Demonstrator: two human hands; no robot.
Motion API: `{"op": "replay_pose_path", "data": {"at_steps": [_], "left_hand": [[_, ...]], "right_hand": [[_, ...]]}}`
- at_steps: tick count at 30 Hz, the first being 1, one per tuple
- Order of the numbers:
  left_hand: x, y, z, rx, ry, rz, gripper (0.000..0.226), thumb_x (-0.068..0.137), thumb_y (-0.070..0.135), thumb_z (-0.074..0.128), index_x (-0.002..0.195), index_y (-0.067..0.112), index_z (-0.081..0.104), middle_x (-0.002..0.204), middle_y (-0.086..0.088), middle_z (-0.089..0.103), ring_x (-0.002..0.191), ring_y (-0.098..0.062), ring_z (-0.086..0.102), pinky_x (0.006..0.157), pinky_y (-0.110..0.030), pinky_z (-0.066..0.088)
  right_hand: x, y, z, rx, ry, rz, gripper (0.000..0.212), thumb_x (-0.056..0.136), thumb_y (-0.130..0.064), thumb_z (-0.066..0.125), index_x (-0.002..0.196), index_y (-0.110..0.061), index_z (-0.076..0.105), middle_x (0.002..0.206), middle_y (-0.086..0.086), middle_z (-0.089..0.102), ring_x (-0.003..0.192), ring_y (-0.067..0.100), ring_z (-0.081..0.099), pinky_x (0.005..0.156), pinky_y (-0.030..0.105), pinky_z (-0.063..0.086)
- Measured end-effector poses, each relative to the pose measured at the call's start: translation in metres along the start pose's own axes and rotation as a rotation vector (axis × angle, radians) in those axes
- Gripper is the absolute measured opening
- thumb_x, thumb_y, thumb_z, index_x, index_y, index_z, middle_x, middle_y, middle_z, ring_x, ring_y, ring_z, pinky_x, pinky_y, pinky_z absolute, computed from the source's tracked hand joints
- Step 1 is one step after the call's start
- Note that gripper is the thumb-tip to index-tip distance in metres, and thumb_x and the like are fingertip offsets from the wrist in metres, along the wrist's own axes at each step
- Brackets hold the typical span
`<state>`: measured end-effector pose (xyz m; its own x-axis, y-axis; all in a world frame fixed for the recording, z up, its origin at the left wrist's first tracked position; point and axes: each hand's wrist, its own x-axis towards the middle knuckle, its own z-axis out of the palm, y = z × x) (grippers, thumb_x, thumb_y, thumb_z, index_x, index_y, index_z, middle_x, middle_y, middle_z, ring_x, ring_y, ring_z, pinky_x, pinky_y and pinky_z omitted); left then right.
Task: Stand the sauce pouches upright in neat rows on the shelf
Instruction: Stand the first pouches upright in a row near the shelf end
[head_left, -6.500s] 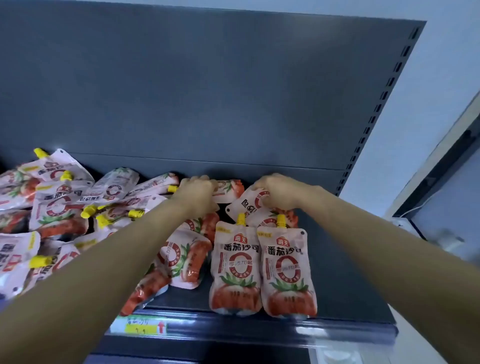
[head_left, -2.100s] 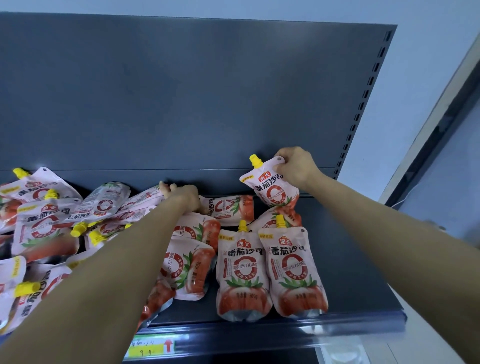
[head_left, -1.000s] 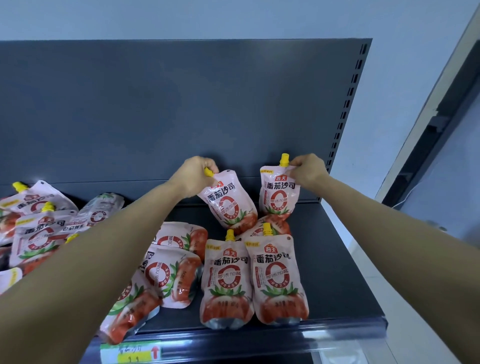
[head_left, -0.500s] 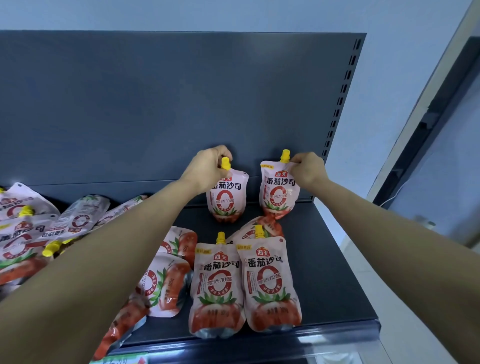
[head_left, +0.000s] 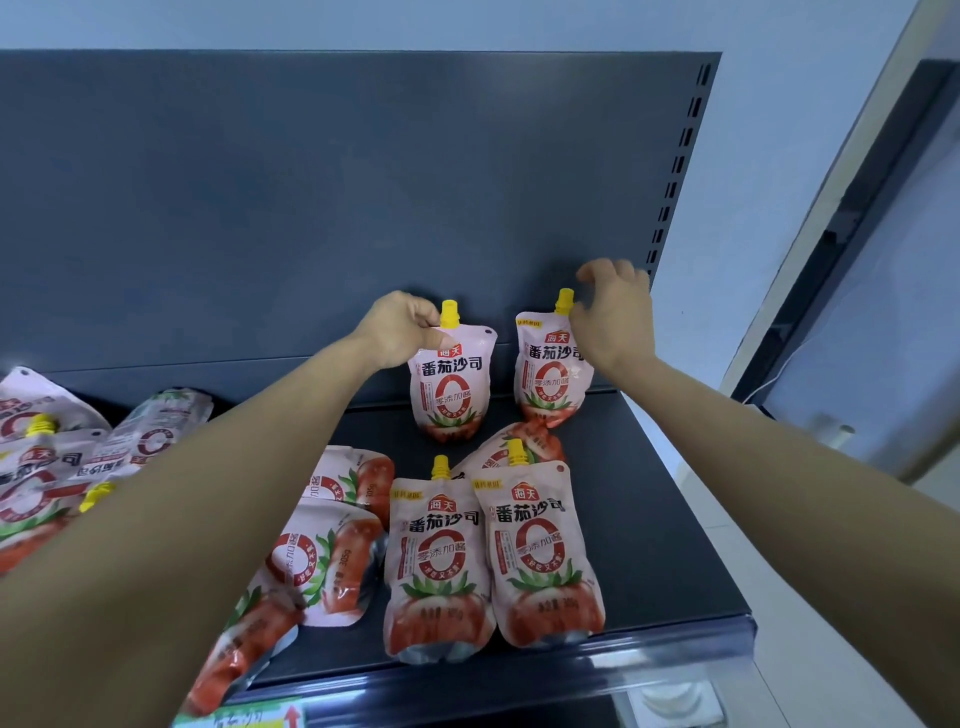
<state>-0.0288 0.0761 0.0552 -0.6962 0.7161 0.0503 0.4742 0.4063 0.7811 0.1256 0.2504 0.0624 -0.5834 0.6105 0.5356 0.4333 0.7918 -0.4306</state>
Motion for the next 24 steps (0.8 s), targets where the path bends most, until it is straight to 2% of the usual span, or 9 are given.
{"op": "replay_pose_path", "data": {"at_steps": [4,8,11,14,16,18,20,24], "left_hand": [[-0.006,0.0,0.003,-0.037,0.002,0.01,0.009,0.082,0.002,0.066,0.089,0.006,0.066,0.102,-0.015,0.069,0.088,-0.02,0.063,0.086,-0.034,0.051],[-0.013,-0.002,0.001,-0.015,0.01,0.033,0.019,0.08,0.002,0.068,0.096,0.011,0.063,0.104,-0.011,0.067,0.09,-0.018,0.061,0.078,-0.023,0.048],[-0.022,-0.001,-0.002,0.028,0.123,0.072,0.032,0.079,0.012,0.072,0.108,0.009,0.059,0.102,-0.007,0.058,0.09,-0.017,0.054,0.08,-0.025,0.043],[-0.041,0.004,-0.004,0.082,0.245,0.182,0.017,0.079,0.013,0.071,0.089,0.014,0.058,0.087,0.001,0.055,0.078,-0.013,0.051,0.071,-0.022,0.044],[-0.055,0.004,-0.002,0.113,0.145,0.213,0.019,0.08,0.01,0.069,0.075,0.022,0.056,0.078,0.006,0.056,0.075,-0.012,0.054,0.067,-0.018,0.046],[-0.068,0.001,0.004,0.166,-0.034,0.2,0.022,0.078,0.01,0.071,0.073,0.026,0.057,0.081,0.004,0.061,0.079,-0.014,0.058,0.069,-0.02,0.047],[-0.078,-0.005,0.011,0.251,-0.193,0.163,0.017,0.075,0.015,0.074,0.083,0.024,0.062,0.091,0.002,0.063,0.086,-0.015,0.059,0.072,-0.022,0.047],[-0.09,-0.019,0.025,0.425,-0.421,0.085,0.045,0.075,0.022,0.075,0.116,0.016,0.058,0.111,0.0,0.06,0.096,-0.014,0.056,0.078,-0.022,0.046]], "right_hand": [[-0.014,-0.009,-0.004,0.064,-0.075,-0.159,0.031,0.087,-0.003,0.049,0.115,-0.008,0.06,0.117,0.01,0.061,0.109,0.026,0.053,0.094,0.038,0.045],[-0.029,-0.015,-0.006,0.17,-0.342,-0.168,0.021,0.09,-0.005,0.051,0.106,-0.007,0.064,0.107,0.007,0.067,0.096,0.02,0.061,0.083,0.027,0.048],[-0.039,-0.02,-0.005,0.169,-0.561,-0.147,0.02,0.089,-0.006,0.055,0.106,-0.005,0.065,0.11,0.01,0.067,0.102,0.022,0.061,0.086,0.024,0.044],[-0.051,-0.021,-0.001,0.066,-0.756,-0.131,0.022,0.088,-0.014,0.061,0.108,-0.008,0.066,0.113,0.007,0.067,0.105,0.023,0.06,0.087,0.027,0.045],[-0.06,-0.022,0.003,-0.033,-0.888,-0.108,0.026,0.088,-0.019,0.062,0.112,-0.011,0.065,0.117,0.004,0.065,0.108,0.021,0.059,0.088,0.026,0.044],[-0.068,-0.023,0.006,-0.119,-0.969,-0.098,0.031,0.087,-0.02,0.062,0.117,-0.012,0.063,0.122,0.004,0.062,0.113,0.023,0.056,0.09,0.027,0.042],[-0.074,-0.025,0.008,-0.184,-0.981,-0.105,0.039,0.086,-0.022,0.064,0.123,-0.012,0.059,0.127,0.005,0.059,0.117,0.024,0.053,0.093,0.029,0.04],[-0.086,-0.027,0.007,-0.257,-0.978,-0.097,0.059,0.083,-0.028,0.068,0.135,-0.012,0.046,0.136,0.006,0.051,0.122,0.027,0.049,0.099,0.036,0.04]]}}
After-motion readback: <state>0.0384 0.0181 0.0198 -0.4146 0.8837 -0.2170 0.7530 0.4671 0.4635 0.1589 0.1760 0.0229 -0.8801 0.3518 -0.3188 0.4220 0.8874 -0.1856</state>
